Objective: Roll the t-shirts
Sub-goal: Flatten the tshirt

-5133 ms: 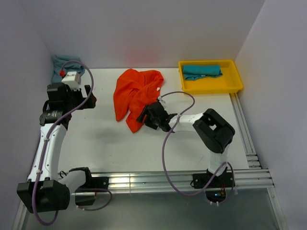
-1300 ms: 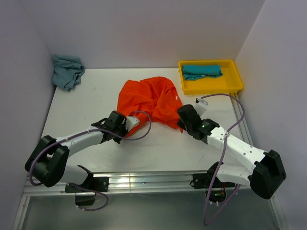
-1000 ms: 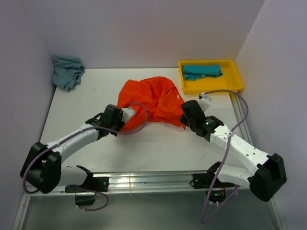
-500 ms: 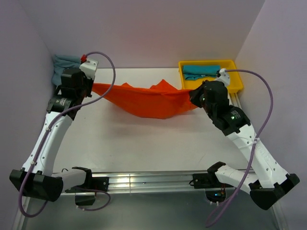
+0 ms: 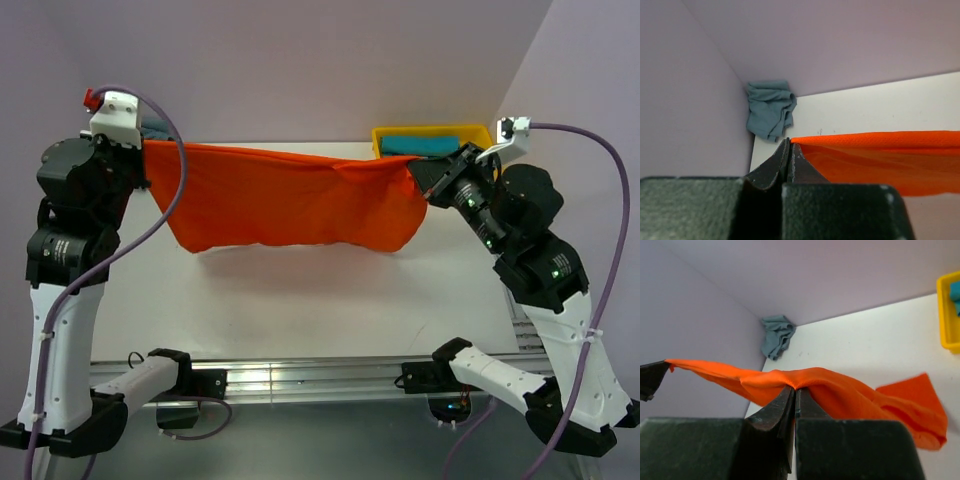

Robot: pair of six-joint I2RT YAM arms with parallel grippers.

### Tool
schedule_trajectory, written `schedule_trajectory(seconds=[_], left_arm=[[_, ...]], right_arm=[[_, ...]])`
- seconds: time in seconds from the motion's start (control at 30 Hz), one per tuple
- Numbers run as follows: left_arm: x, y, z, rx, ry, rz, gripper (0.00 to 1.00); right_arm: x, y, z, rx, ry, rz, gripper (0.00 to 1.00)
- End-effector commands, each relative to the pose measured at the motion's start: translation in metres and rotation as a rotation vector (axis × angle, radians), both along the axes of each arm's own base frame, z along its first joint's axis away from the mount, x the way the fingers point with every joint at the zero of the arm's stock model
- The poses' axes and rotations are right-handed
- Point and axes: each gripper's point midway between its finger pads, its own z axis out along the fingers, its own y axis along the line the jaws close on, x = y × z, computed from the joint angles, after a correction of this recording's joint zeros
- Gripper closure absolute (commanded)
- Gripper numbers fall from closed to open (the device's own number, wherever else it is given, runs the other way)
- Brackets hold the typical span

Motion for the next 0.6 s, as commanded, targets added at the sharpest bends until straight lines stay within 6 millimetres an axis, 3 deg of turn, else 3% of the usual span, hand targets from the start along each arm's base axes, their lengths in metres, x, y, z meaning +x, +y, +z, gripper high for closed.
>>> schedule_trajectory(seconds=[0.0,0.07,0.17,0.2,0.23,0.27,0.3,0.37,0.4,0.43,0.47,0.5,0.53,0.57], left_arm=[[0.017,-0.003,-0.004,-0.004,0.035,0.000,1.00],[0.033,-0.010,-0.014,0.005,0.066,-0.028,1.00],[0.071,-0.019,-0.036,0.024,0.109,-0.044,1.00],[0.090,-0.022,-0.048,0.033,0.136,-0.045,1.00],[0.103,-0.023,-0.043,0.034,0.107,-0.038,1.00],[0.124,-0.025,-0.056,0.050,0.132,-0.031,1.00],[0.134,-0.026,-0.046,0.046,0.105,-0.035,1.00],[0.156,-0.022,-0.041,0.030,0.093,-0.022,1.00],[0.177,-0.025,-0.032,0.015,0.079,-0.036,1.00],[0.186,-0.010,-0.025,-0.003,0.066,-0.010,1.00],[0.206,-0.004,-0.041,-0.021,0.106,0.004,1.00],[0.209,0.009,-0.006,-0.038,0.029,0.021,1.00],[0.214,0.015,0.002,-0.044,0.010,0.030,1.00],[0.226,0.021,-0.004,-0.051,0.021,0.042,1.00]], right_arm=[[0.010,0.007,0.020,-0.039,-0.038,0.026,1.00],[0.024,0.015,0.020,-0.064,-0.031,0.032,1.00],[0.062,0.032,0.018,-0.108,-0.013,0.040,1.00],[0.086,0.039,0.017,-0.120,-0.008,0.032,1.00],[0.098,0.042,0.018,-0.132,-0.015,0.033,1.00],[0.120,0.053,0.006,-0.148,0.007,0.056,1.00],[0.132,0.053,0.026,-0.132,-0.055,0.048,1.00],[0.159,0.049,0.033,-0.141,-0.084,0.026,1.00],[0.178,0.057,0.042,-0.134,-0.107,0.048,1.00],[0.190,0.052,0.047,-0.136,-0.120,0.035,1.00],[0.213,0.058,0.034,-0.149,-0.095,0.038,1.00],[0.212,0.054,0.066,-0.133,-0.167,0.022,1.00],[0.217,0.054,0.074,-0.134,-0.189,0.011,1.00],[0.228,0.056,0.072,-0.132,-0.191,0.008,1.00]])
